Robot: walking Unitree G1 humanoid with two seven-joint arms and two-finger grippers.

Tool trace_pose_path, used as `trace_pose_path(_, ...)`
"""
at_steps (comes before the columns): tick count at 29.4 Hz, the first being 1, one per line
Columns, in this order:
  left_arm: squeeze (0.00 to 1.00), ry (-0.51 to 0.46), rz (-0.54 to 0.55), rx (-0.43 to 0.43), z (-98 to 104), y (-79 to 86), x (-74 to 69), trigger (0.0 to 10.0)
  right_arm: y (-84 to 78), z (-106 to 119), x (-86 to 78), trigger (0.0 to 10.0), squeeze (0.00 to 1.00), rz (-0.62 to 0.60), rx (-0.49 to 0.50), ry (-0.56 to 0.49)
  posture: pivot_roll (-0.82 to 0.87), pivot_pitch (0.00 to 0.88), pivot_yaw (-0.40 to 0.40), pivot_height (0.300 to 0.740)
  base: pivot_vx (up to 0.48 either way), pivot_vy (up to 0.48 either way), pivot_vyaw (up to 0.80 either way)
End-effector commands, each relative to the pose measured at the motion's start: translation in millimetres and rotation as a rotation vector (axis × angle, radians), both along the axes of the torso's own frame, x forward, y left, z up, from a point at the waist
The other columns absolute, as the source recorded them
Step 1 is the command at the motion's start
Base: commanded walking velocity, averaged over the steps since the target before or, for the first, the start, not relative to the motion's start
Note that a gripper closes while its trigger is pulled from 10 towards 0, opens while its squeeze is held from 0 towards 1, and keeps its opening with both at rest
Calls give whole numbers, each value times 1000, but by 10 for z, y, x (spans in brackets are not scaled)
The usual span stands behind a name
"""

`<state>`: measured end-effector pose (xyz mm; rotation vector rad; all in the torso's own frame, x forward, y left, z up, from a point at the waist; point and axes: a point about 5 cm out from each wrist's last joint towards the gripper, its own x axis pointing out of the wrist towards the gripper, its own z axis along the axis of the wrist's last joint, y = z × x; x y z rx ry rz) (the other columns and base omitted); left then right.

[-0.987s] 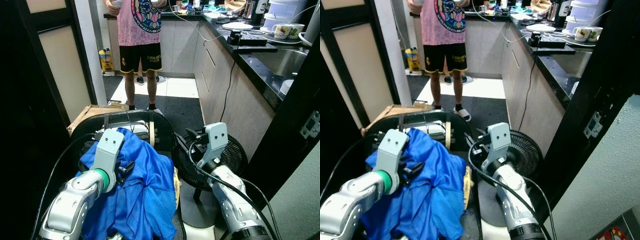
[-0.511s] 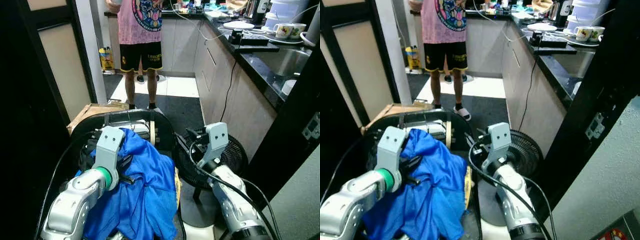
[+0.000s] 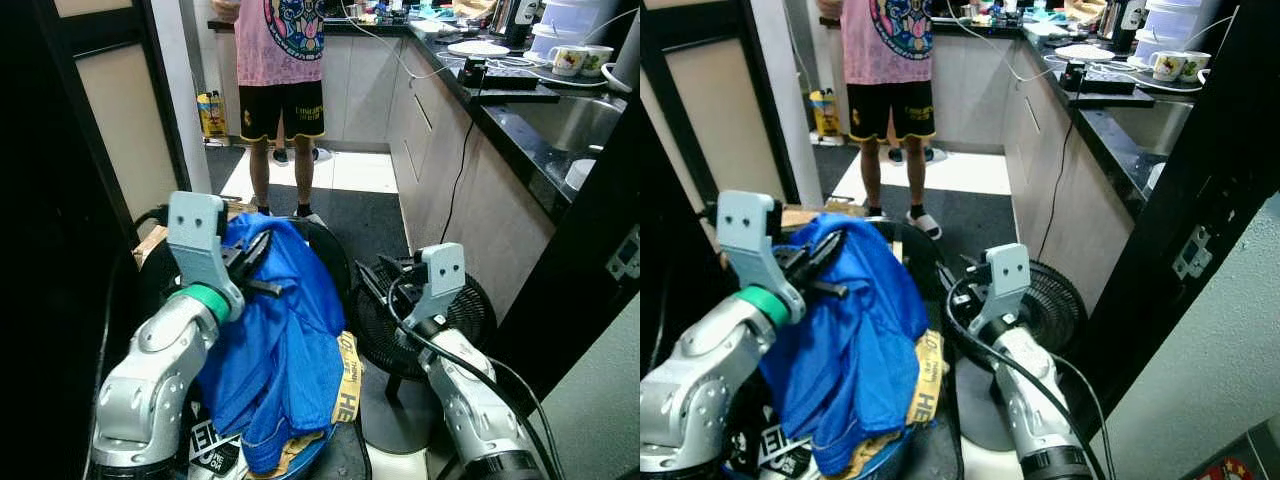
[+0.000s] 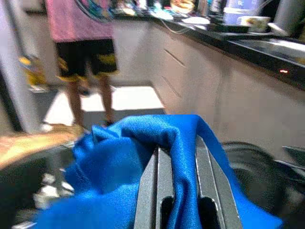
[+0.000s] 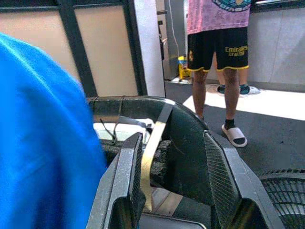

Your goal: Clothes washing

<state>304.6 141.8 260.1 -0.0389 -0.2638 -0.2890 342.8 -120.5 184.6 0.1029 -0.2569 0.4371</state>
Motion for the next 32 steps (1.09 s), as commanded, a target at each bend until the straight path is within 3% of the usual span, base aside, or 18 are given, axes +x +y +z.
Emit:
trace_pose_path(1, 0, -46, 1, 9, 46, -25, -4, 10000, 1, 3, 9, 10000, 0, -1, 12, 8, 27, 42, 33, 740, 0, 0, 0)
trace_pose_path(5, 0, -187, -26, -65, 251, -59, -43, 10000, -12, 11, 11, 10000, 0, -8, 20, 6, 23, 33, 32, 740, 0, 0, 0)
trace_pose_path(11, 0, -249, -71, -152, 349, -65, -91, 10000, -14, 7, 2, 10000, 0, -7, 19, 5, 19, 29, 32, 740, 0, 0, 0)
trace_pose_path(13, 0, -236, -88, -143, 321, -73, -98, 10000, -13, 3, -1, 10000, 0, -5, 17, 7, 18, 28, 31, 740, 0, 0, 0)
trace_pose_path(14, 0, -199, -101, -69, 237, -95, -95, 10000, -13, -2, -5, 10000, 0, -4, 15, 8, 19, 29, 31, 740, 0, 0, 0)
trace_pose_path(15, 0, -199, -101, -69, 237, -95, -95, 10000, -13, -2, -5, 10000, 0, -4, 15, 8, 19, 29, 31, 740, 0, 0, 0)
trace_pose_path(17, 0, -110, -121, 70, 22, -134, -96, 10000, -13, -10, -13, 10000, 0, -3, 12, 10, 17, 29, 30, 740, 0, 0, 0)
trace_pose_path(23, 0, -54, -50, 79, -112, -91, -49, 10000, -10, -8, -10, 10000, 0, -3, 13, 12, 20, 38, 27, 740, 0, 0, 0)
trace_pose_path(24, 0, -62, -41, 59, -100, -83, -41, 2784, -9, -6, -8, 10000, 0, -3, 15, 12, 22, 39, 26, 740, 0, 0, 0)
trace_pose_path(25, 0, -62, -41, 59, -100, -83, -41, 2784, -9, -6, -8, 10000, 0, -3, 15, 12, 22, 39, 26, 740, 0, 0, 0)
trace_pose_path(26, 0, -92, -53, 30, -51, -88, -48, 0, -7, -5, -7, 10000, 0, -4, 17, 12, 22, 42, 26, 740, 0, 0, 0)
trace_pose_path(31, 0, -202, -72, -60, 139, -92, -85, 0, -1, 8, -5, 10000, 0, -8, 29, 10, 23, 42, 24, 740, 0, 0, 0)
trace_pose_path(32, 0, -214, -23, -61, 168, -60, -69, 0, -10, 28, 5, 10000, 0, -22, 43, 9, 24, 42, 23, 740, 0, 0, 0)
